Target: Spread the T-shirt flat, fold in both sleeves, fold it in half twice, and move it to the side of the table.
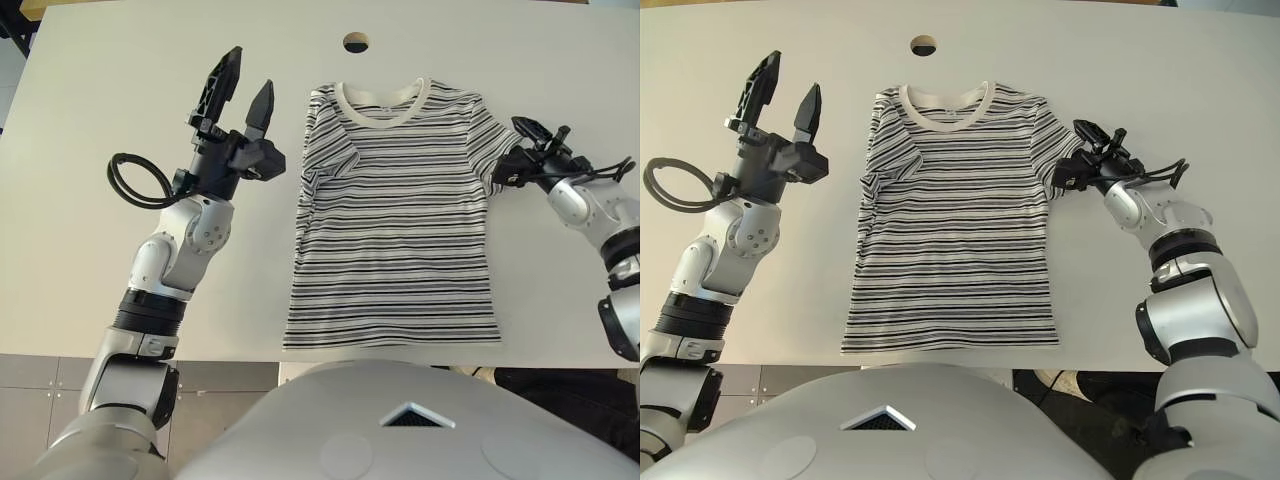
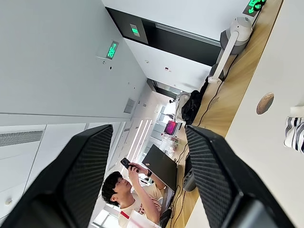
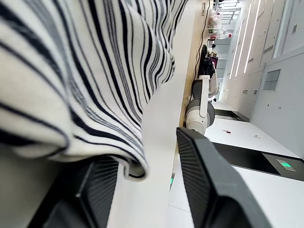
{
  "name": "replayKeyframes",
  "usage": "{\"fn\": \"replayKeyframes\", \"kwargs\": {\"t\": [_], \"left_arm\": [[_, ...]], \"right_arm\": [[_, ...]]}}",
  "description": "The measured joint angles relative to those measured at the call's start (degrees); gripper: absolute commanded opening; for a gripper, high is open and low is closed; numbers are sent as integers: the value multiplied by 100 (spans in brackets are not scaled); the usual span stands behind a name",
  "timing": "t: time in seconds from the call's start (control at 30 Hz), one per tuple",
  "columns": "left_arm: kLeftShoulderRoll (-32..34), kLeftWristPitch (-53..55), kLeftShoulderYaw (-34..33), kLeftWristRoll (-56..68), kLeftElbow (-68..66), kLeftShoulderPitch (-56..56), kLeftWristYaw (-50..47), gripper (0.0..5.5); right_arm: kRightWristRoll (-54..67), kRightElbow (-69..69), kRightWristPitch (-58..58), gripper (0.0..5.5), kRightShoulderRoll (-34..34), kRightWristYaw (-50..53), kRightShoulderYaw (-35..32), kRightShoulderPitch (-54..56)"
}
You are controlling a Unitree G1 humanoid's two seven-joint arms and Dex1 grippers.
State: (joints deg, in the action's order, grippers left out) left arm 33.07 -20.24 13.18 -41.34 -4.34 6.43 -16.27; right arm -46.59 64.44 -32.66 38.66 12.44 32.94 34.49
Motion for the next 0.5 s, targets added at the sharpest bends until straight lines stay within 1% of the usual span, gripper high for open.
{"fn": "replayKeyframes", "kwargs": {"t": [0.03,0.27,0.33,0.5], "left_arm": [[-1,-1,-1,0,1,-2,0,288],[-5,-4,-71,2,242,-155,19,288],[-10,-5,-81,2,250,-163,22,288],[-55,-21,-91,2,306,-181,77,288]], "right_arm": [[4,32,-15,135,0,2,4,19],[25,195,-4,22,-37,61,5,150],[77,210,-5,11,-37,86,-9,163],[189,230,-10,11,-38,115,-40,147]]}}
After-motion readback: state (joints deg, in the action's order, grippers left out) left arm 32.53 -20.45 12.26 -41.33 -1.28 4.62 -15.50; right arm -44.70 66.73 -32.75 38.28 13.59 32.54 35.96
